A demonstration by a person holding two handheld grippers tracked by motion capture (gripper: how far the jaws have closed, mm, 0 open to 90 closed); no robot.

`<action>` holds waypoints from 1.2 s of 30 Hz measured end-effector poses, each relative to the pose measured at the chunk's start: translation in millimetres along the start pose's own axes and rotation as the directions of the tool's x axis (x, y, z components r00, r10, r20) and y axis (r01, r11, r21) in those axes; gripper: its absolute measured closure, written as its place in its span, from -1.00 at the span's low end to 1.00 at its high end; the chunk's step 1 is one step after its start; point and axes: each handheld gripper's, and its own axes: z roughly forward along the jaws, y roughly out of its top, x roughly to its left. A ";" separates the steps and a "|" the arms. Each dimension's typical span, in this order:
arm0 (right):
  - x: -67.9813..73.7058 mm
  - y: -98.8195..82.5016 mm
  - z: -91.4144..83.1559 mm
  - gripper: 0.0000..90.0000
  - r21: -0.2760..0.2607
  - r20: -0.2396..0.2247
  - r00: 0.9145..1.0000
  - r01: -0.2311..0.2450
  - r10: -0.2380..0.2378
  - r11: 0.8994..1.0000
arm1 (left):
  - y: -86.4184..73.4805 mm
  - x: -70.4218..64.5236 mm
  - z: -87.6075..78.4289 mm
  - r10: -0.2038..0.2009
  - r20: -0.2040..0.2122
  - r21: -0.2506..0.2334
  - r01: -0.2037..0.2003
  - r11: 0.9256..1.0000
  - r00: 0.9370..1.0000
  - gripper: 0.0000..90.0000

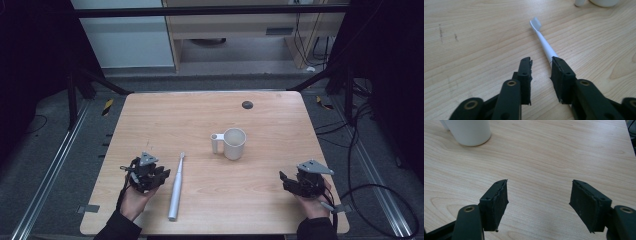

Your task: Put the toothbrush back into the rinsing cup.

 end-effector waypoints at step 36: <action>1.5 -0.6 2.4 -0.30 0.023 -0.002 1.000 0.014 -0.014 1.000 | -0.4 -9.4 30.6 0.014 0.051 0.073 -0.018 0.997 0.999 0.92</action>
